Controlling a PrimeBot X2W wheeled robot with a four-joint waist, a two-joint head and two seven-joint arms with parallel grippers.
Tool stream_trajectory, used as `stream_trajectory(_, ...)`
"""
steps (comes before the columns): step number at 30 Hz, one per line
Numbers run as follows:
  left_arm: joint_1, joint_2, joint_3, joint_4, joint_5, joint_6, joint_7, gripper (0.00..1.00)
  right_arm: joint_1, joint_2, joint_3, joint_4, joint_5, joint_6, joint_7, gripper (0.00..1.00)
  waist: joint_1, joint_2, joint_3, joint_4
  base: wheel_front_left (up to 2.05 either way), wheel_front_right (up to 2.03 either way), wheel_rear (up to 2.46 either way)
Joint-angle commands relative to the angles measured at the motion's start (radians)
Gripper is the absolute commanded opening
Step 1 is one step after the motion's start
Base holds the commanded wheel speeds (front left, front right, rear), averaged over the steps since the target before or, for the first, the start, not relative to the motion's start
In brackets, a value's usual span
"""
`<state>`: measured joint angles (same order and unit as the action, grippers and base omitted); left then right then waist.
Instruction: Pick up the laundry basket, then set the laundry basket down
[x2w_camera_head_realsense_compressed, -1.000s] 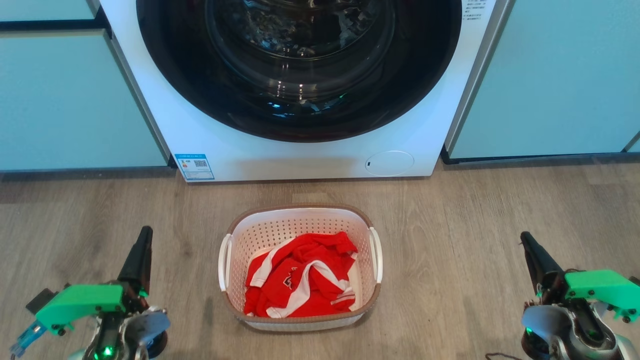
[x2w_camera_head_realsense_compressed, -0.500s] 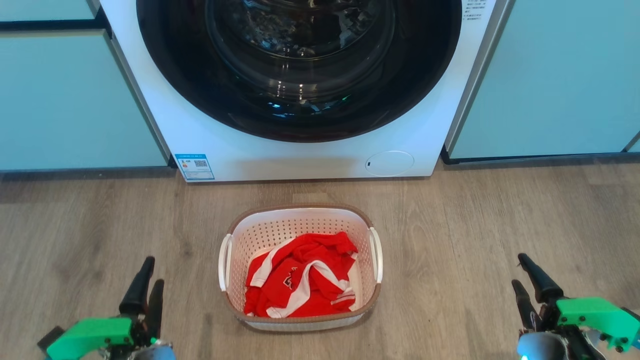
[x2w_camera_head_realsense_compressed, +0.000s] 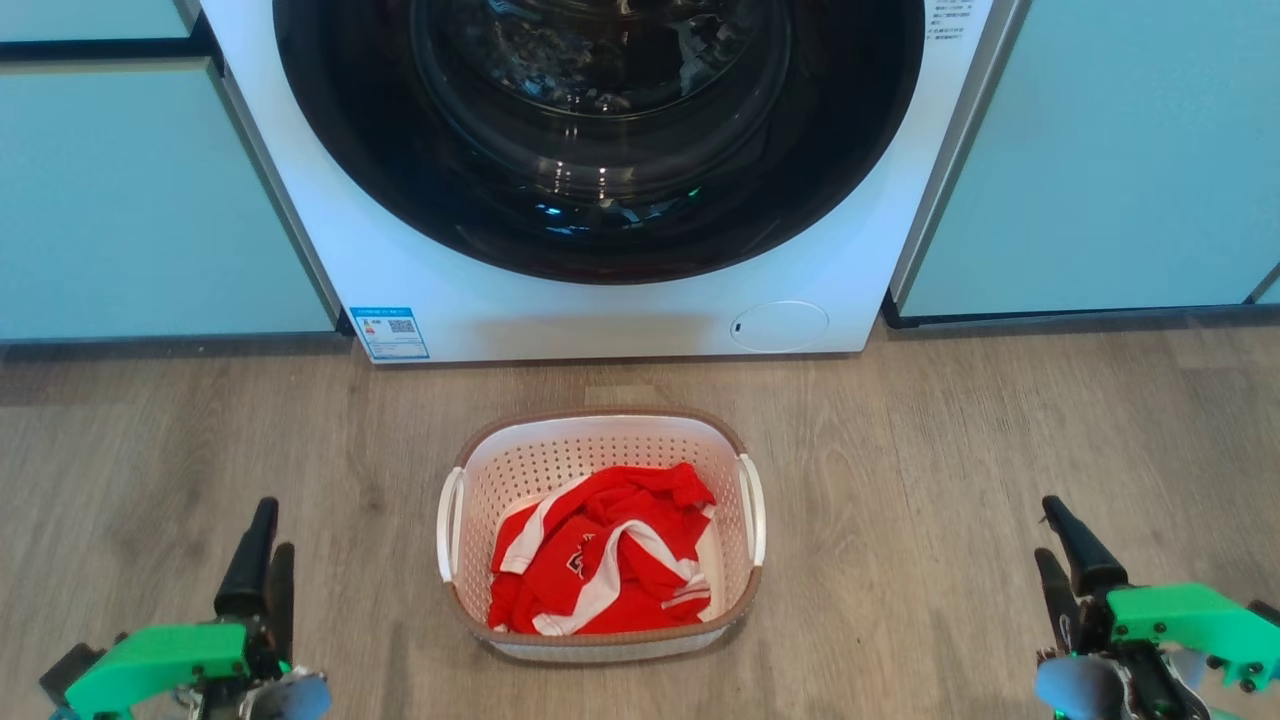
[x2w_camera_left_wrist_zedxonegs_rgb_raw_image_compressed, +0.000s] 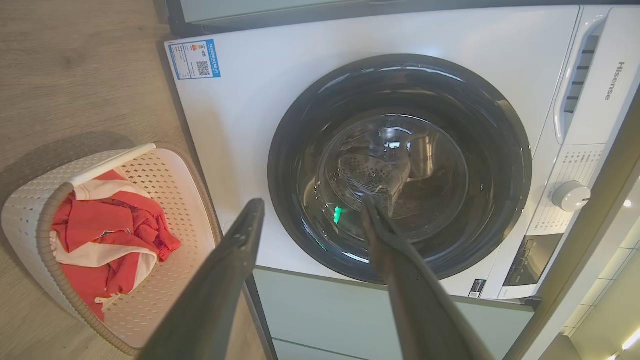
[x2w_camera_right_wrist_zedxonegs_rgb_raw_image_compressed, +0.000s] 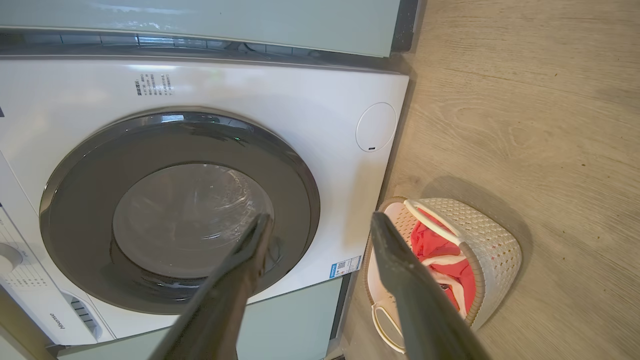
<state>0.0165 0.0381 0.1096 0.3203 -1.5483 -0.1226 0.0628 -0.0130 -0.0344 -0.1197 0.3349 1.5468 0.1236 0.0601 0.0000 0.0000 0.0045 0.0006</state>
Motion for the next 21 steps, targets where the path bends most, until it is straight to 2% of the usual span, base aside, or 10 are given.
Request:
stream_trajectory(1, -0.052, 0.008, 0.019, -0.042, 0.020, -0.001, -0.011, 1.00, -0.050, -0.005, 0.001, -0.043, -0.022, 0.001, -0.012, 1.00, 0.0000, 0.0000, 0.000, 0.000, 0.00, 0.00, 0.00)
stream_trajectory(14, -0.071, 0.008, 0.077, -0.102, 0.143, -0.002, -0.049, 1.00, -0.074, -0.006, -0.005, -0.113, -0.161, 0.002, -0.050, 1.00, 0.0000, 0.0000, 0.001, 0.003, 0.00, 0.00, 0.00)
stream_trajectory(21, -0.084, 0.009, 0.098, -0.174, 0.245, 0.000, -0.073, 1.00, -0.095, -0.007, 0.018, -0.169, -0.318, 0.002, -0.074, 1.00, 0.0000, 0.0000, 0.003, 0.006, 0.00, 0.00, 0.00)
